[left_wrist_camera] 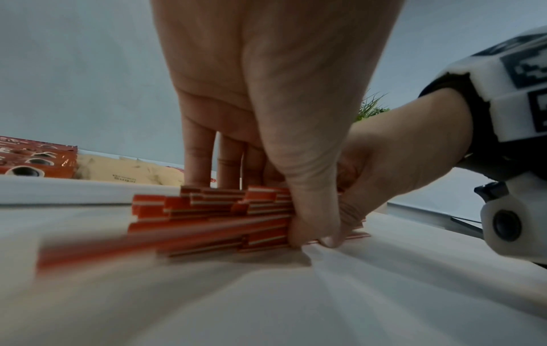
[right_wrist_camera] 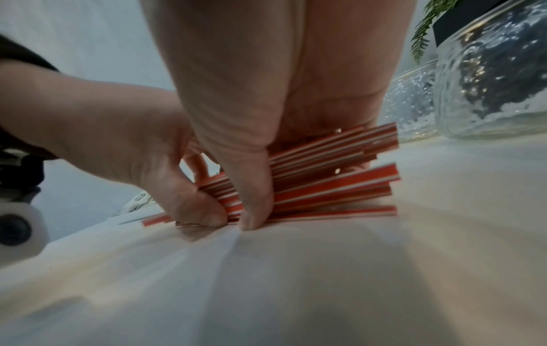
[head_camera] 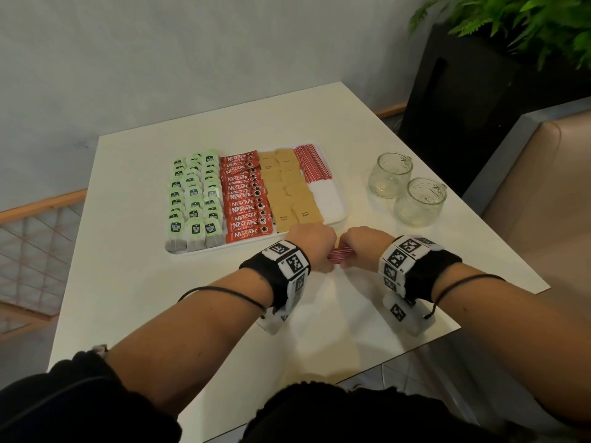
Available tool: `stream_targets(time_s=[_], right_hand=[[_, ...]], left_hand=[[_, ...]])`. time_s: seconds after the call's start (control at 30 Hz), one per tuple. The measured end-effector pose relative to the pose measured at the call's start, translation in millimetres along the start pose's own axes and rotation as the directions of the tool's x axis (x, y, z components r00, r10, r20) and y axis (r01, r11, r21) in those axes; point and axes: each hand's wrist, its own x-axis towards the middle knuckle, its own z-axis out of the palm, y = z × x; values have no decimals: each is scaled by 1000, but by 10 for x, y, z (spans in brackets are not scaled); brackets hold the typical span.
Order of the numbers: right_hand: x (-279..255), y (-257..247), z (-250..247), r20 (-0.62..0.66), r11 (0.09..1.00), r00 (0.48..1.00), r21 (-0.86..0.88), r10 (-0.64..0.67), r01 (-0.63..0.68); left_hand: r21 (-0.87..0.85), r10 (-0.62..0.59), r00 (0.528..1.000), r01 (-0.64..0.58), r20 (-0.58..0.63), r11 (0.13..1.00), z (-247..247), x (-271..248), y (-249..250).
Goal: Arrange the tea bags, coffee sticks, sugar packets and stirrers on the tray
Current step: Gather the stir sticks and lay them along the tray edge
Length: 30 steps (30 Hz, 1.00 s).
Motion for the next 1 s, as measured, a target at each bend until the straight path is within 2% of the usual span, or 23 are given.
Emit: stream_targets(time_s=[0.13, 0.27, 0.43, 0.63, 0.87, 1.0], right_hand=[[-33, 3, 31, -32, 998, 999, -39, -42, 41], [-81, 28, 46, -47, 999, 998, -20, -37, 36], [-97, -11, 46, -65, 996, 997, -82, -42, 36], [-77, -63, 47, -10, 984, 998, -168, -65, 63], [-75, -89, 24, 2, 979, 996, -181, -94, 93], [-82, -122, 29, 7, 977, 995, -186, -104, 103]], left_hand=[[9, -2, 1000, 2, -1, 1000, 18, -10, 7], [15, -17, 1000, 17, 0, 1000, 13, -16, 3], [37, -7, 1000, 7, -13, 999, 29, -43, 11], [0, -12, 1000, 12, -11, 1000, 42, -73, -52], [-10, 13, 999, -13, 36, 1000, 76, -90, -9], [-107, 30, 997, -22, 75, 994, 91, -76, -65]])
